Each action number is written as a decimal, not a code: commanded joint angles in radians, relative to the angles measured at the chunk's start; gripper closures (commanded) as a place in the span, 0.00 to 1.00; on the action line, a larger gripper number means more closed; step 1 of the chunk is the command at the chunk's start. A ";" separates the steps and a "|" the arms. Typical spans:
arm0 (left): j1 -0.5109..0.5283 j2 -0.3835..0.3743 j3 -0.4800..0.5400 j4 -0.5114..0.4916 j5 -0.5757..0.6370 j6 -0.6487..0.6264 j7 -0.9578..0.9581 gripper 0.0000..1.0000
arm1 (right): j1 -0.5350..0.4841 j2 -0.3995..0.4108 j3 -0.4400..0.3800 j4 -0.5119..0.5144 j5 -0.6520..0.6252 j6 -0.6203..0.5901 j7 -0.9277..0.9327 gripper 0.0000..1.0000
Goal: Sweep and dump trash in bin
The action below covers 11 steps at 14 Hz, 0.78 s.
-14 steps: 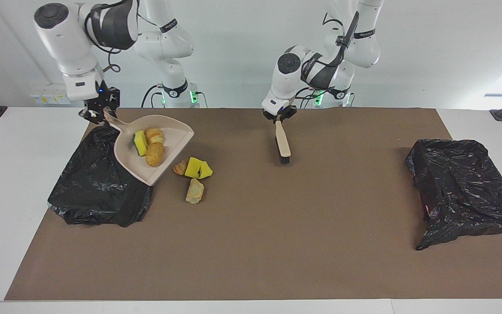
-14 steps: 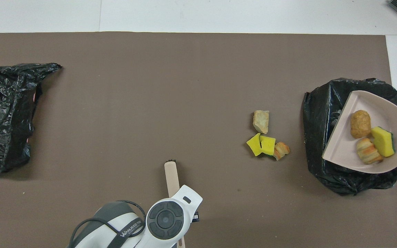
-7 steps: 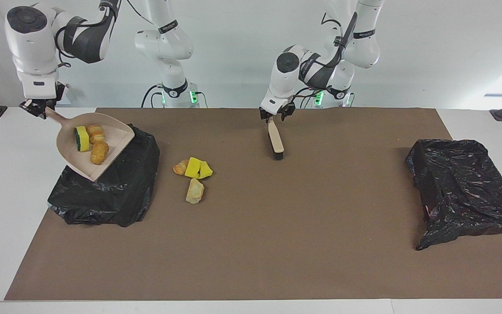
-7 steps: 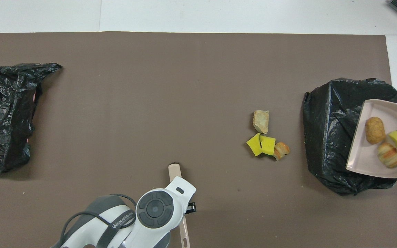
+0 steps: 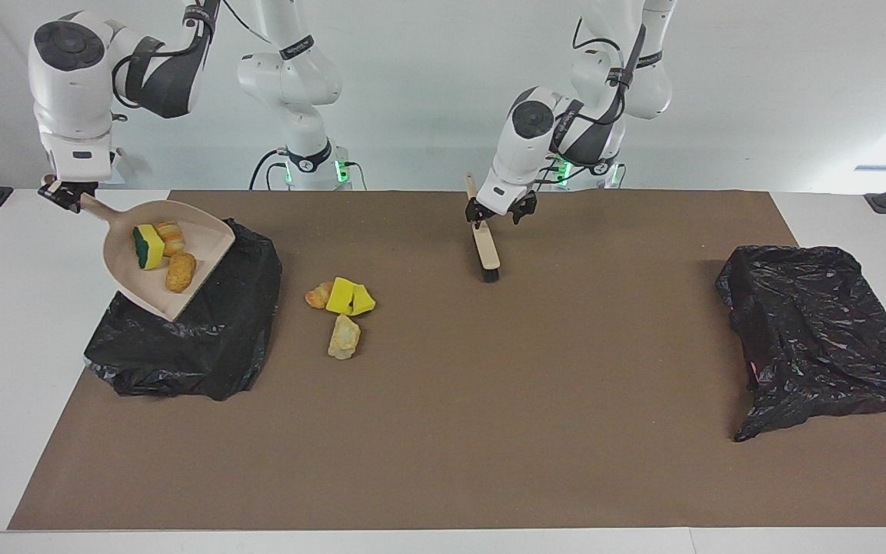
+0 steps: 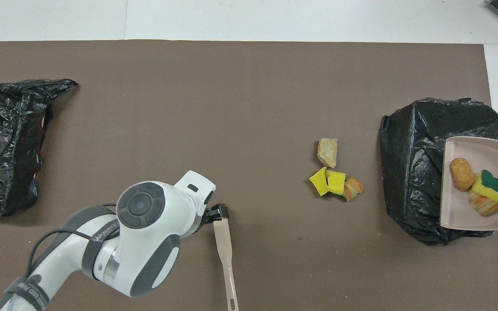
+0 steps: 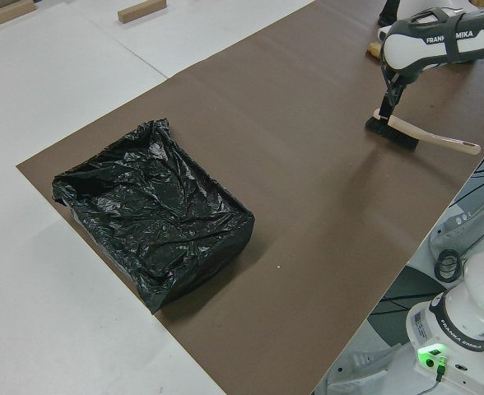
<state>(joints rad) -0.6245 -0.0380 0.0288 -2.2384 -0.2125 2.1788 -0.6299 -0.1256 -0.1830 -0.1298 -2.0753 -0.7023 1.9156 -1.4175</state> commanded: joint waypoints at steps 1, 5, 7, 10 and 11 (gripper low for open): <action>0.097 0.062 -0.006 0.100 0.027 -0.028 0.093 0.00 | 0.011 -0.004 0.009 -0.002 -0.055 0.007 -0.037 1.00; 0.253 0.118 -0.006 0.215 0.093 -0.066 0.280 0.00 | 0.020 0.000 0.010 0.006 -0.123 -0.003 -0.101 1.00; 0.310 0.145 -0.006 0.293 0.104 -0.134 0.370 0.00 | 0.035 0.000 0.010 0.007 -0.157 -0.004 -0.101 1.00; 0.399 0.139 -0.006 0.376 0.105 -0.218 0.467 0.00 | 0.058 0.002 0.012 0.007 -0.181 -0.020 -0.103 1.00; 0.425 0.133 -0.004 0.414 0.107 -0.272 0.519 0.00 | 0.066 0.000 0.012 0.007 -0.189 -0.021 -0.104 1.00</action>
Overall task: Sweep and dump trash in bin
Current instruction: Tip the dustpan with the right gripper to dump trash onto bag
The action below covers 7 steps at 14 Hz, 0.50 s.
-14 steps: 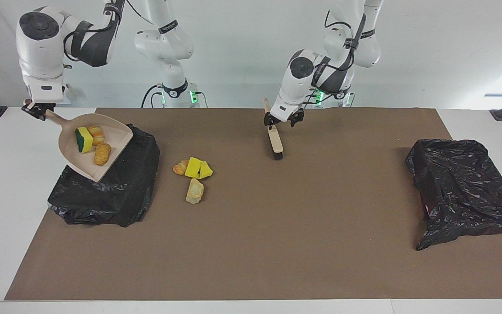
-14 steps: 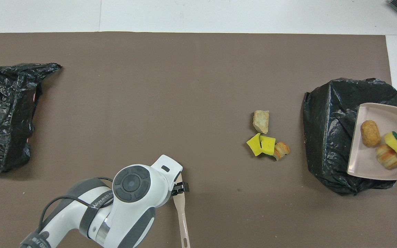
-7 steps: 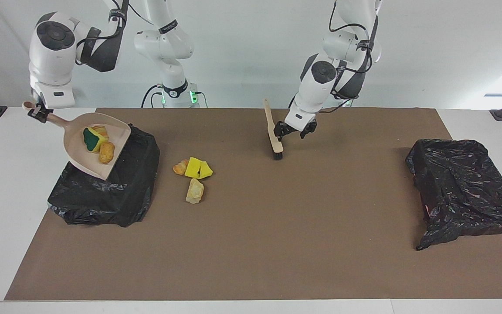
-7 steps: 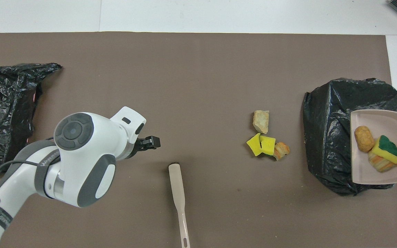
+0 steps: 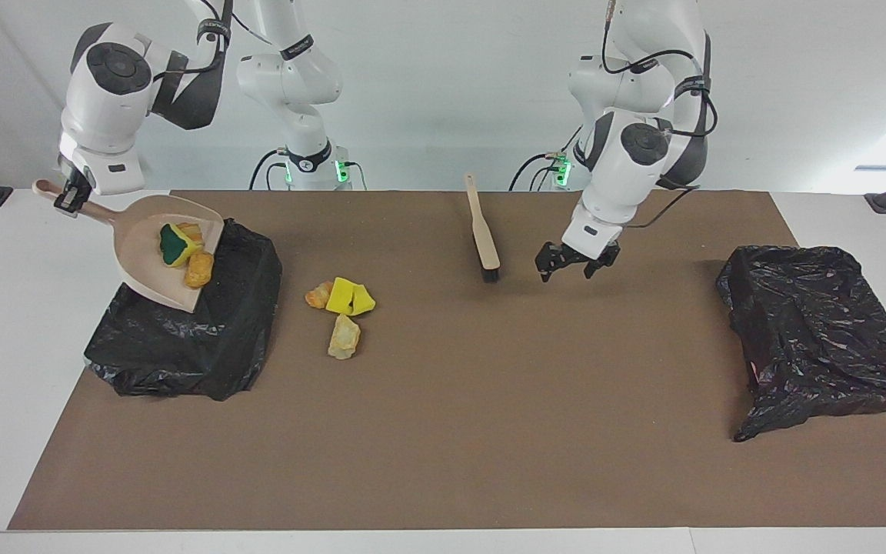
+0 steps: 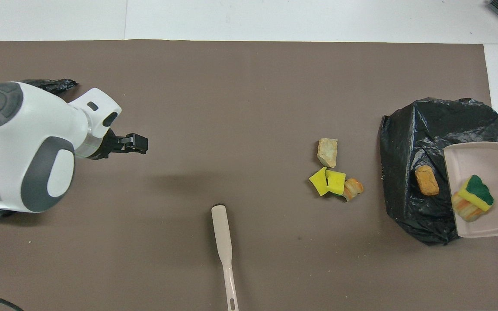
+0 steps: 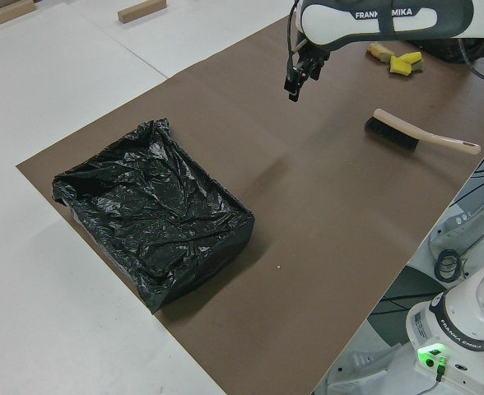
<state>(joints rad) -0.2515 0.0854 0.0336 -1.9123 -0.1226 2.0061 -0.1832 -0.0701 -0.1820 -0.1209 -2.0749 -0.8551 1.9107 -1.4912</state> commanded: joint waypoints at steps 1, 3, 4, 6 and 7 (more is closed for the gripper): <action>0.082 0.010 -0.009 0.126 0.017 -0.153 0.129 0.00 | 0.033 0.001 0.003 0.010 -0.065 -0.036 -0.031 1.00; 0.124 0.002 -0.009 0.189 0.024 -0.236 0.168 0.00 | 0.062 0.013 0.003 0.030 -0.119 -0.048 -0.027 1.00; 0.127 0.004 -0.011 0.225 0.065 -0.289 0.178 0.00 | 0.062 0.022 0.003 0.045 -0.131 -0.048 -0.029 1.00; 0.132 0.002 -0.012 0.306 0.121 -0.387 0.180 0.00 | 0.062 0.024 0.003 0.047 -0.183 -0.050 -0.029 1.00; 0.132 0.001 -0.009 0.324 0.124 -0.424 0.182 0.00 | 0.062 0.024 0.003 0.047 -0.196 -0.050 -0.029 1.00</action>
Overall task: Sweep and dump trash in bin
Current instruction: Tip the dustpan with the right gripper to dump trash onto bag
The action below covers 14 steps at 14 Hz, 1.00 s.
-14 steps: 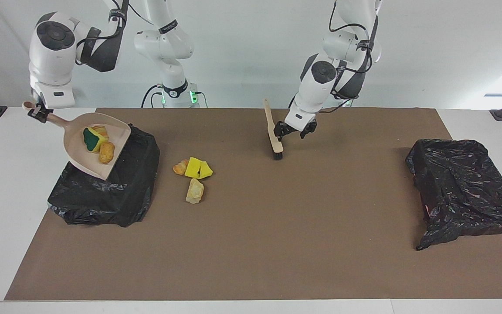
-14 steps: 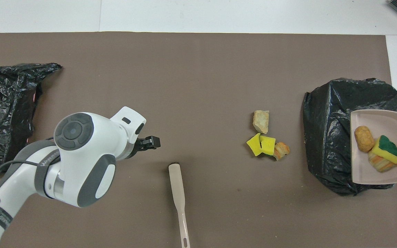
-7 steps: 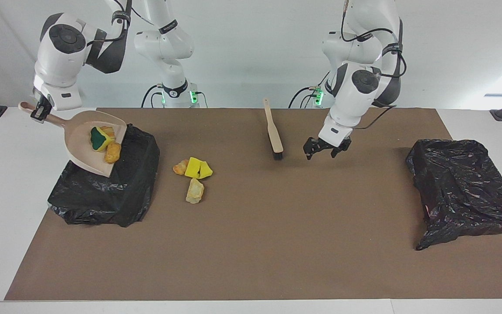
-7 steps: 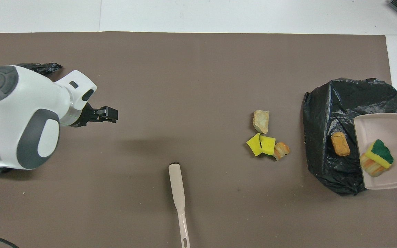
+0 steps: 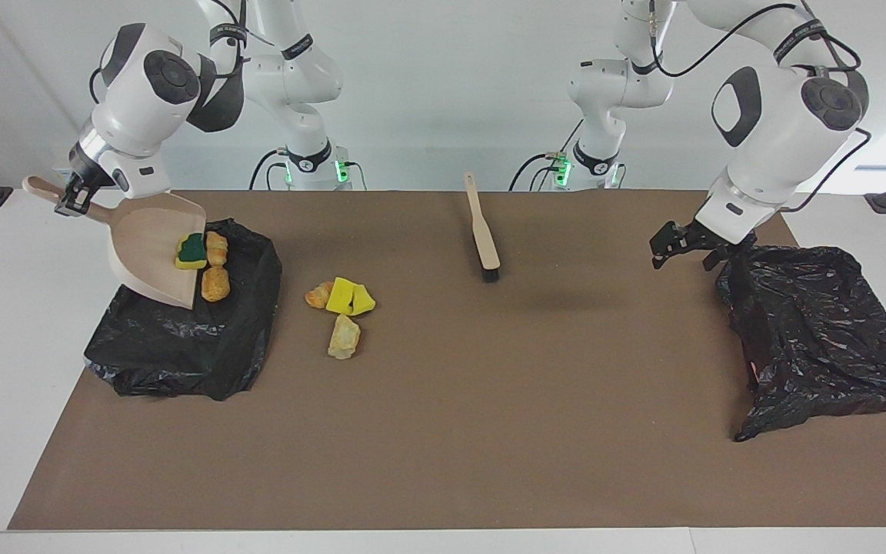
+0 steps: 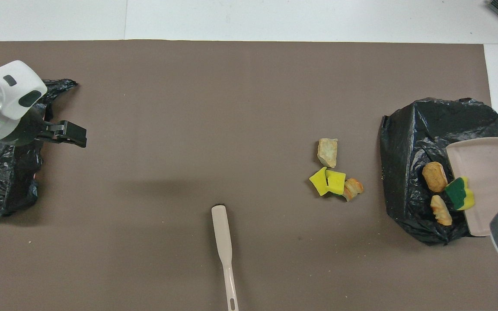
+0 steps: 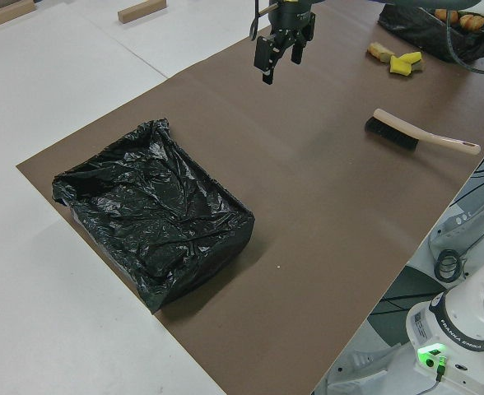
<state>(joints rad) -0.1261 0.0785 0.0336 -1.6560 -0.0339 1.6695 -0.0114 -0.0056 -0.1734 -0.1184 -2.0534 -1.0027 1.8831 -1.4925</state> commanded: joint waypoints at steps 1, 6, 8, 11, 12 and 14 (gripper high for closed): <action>0.008 0.007 -0.006 0.076 0.052 -0.105 0.013 0.00 | -0.002 0.015 0.000 0.029 -0.051 -0.022 -0.028 1.00; 0.057 -0.029 -0.003 0.059 0.057 -0.111 0.066 0.00 | -0.001 0.018 0.018 0.139 -0.004 -0.128 -0.012 1.00; 0.063 -0.034 0.003 0.056 0.057 -0.102 0.067 0.00 | -0.002 0.018 0.026 0.211 0.132 -0.218 0.047 1.00; 0.068 -0.043 0.003 0.059 0.054 -0.099 0.059 0.00 | -0.001 0.008 0.071 0.251 0.345 -0.321 0.241 1.00; 0.060 -0.057 0.005 0.055 0.054 -0.103 0.064 0.00 | -0.001 0.008 0.104 0.256 0.402 -0.356 0.352 1.00; 0.065 -0.062 0.005 0.051 0.054 -0.103 0.067 0.00 | -0.002 -0.006 0.138 0.246 0.580 -0.363 0.588 1.00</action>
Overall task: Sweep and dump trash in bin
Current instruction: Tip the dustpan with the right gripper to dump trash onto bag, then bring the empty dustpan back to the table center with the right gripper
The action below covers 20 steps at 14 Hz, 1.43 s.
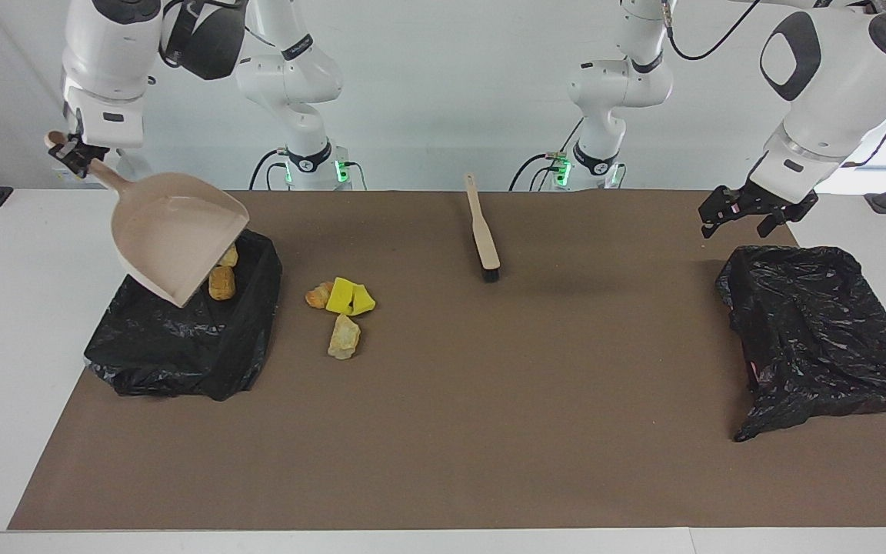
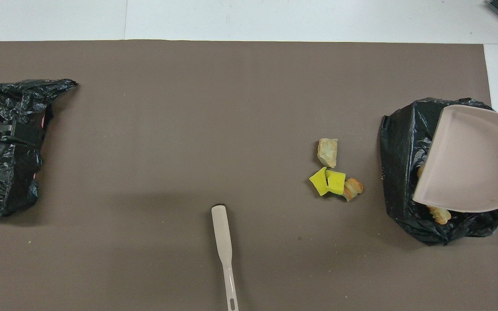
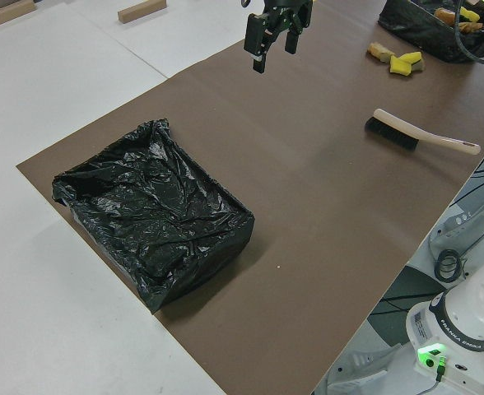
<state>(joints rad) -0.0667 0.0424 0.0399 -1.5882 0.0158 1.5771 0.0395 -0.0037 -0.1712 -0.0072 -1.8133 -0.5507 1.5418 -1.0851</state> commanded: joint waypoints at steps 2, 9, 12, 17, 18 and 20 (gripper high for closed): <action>0.005 -0.022 -0.002 -0.013 0.004 -0.005 0.004 0.00 | 0.025 0.008 0.062 0.005 0.245 -0.009 0.438 1.00; 0.001 -0.029 -0.005 -0.018 -0.036 -0.005 -0.004 0.00 | 0.235 0.164 0.139 0.078 0.442 0.084 1.136 1.00; 0.008 -0.039 -0.003 -0.019 -0.050 -0.006 -0.006 0.00 | 0.367 0.419 0.139 0.318 0.452 0.092 1.422 1.00; 0.010 -0.036 -0.002 -0.013 -0.040 -0.008 0.002 0.00 | 0.470 0.652 0.139 0.404 0.555 0.375 1.712 1.00; 0.010 -0.036 -0.002 -0.013 -0.040 -0.008 0.002 0.00 | 0.496 0.700 0.139 0.416 0.554 0.430 1.763 1.00; 0.008 -0.036 -0.002 -0.013 -0.040 -0.008 0.002 0.00 | 0.515 0.748 0.139 0.425 0.555 0.460 1.797 1.00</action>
<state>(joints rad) -0.0631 0.0236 0.0394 -1.5887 -0.0200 1.5766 0.0377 0.4959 0.5201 0.1344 -1.4476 -0.0194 1.9930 0.6663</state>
